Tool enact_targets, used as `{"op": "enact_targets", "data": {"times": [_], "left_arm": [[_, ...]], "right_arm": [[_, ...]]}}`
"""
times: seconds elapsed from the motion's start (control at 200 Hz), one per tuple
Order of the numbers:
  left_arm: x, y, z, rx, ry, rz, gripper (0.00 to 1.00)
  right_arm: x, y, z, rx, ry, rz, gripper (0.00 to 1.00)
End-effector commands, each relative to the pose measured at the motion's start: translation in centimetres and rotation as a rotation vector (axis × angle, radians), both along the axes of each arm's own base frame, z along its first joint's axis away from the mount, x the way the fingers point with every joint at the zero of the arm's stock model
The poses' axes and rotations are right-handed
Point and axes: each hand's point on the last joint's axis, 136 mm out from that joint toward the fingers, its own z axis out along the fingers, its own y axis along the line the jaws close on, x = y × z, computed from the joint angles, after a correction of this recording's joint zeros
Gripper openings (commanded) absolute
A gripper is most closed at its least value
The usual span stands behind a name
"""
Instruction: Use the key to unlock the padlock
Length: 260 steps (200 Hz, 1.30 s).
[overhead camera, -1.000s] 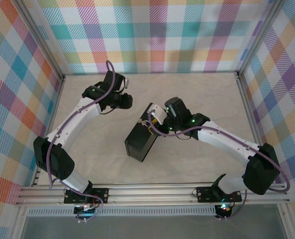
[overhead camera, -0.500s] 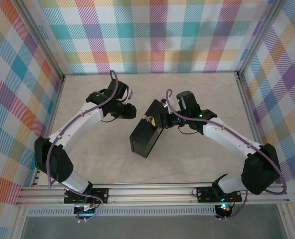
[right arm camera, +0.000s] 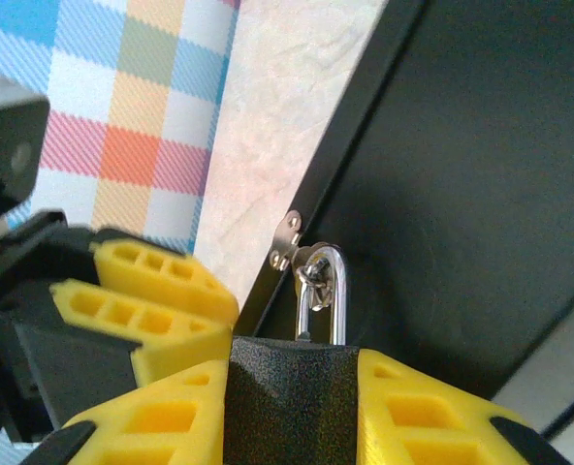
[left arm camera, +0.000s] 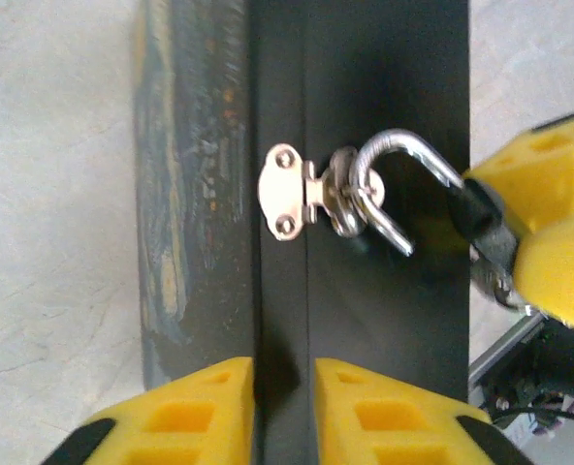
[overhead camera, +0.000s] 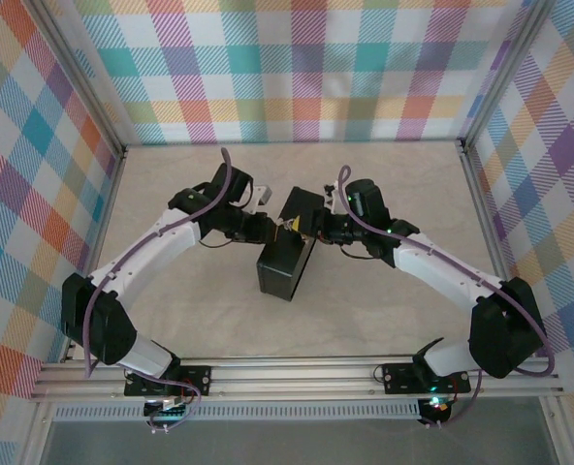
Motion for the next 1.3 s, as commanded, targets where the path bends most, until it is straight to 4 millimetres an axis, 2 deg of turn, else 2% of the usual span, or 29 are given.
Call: {"op": "enact_targets", "data": {"times": [0.0,0.16,0.41,0.55,0.695,0.815,1.01,1.1,1.185,1.295], "left_arm": [[-2.2,-1.9,-0.6,-0.028,0.065,-0.110,0.18],[-2.9,-3.0,-0.8,-0.049,0.081,-0.149,0.16],[-2.4,-3.2,-1.6,-0.036,0.091,-0.145,0.15],[-2.6,-3.2,-2.0,-0.034,0.098,-0.150,0.14],[-2.8,-3.4,-2.3,-0.039,0.109,-0.164,0.14],[-2.5,-2.7,-2.1,-0.013,0.085,-0.146,0.13],[-2.0,-1.7,-1.2,-0.038,0.072,-0.105,0.14],[-1.7,-1.4,-0.6,-0.055,0.061,-0.089,0.19],[-1.4,-1.6,0.7,-0.091,0.031,-0.092,0.24],[-1.0,-1.8,2.1,-0.114,-0.010,-0.105,0.30]], "right_arm": [[1.6,-0.5,1.5,0.023,-0.042,-0.099,0.16],[2.2,-0.1,1.7,0.009,-0.059,-0.115,0.16],[3.7,0.8,1.0,-0.027,-0.115,-0.174,0.15],[4.7,1.0,1.3,-0.006,-0.161,-0.229,0.15],[5.3,2.3,1.8,0.009,-0.195,-0.236,0.15],[5.7,2.7,1.6,0.009,-0.200,-0.253,0.15],[6.4,1.5,2.2,-0.014,-0.242,-0.290,0.16],[6.7,0.6,3.4,0.005,-0.257,-0.296,0.17],[6.9,-0.9,4.3,0.011,-0.267,-0.305,0.17],[7.2,-3.8,5.0,-0.002,-0.274,-0.317,0.19]]}}
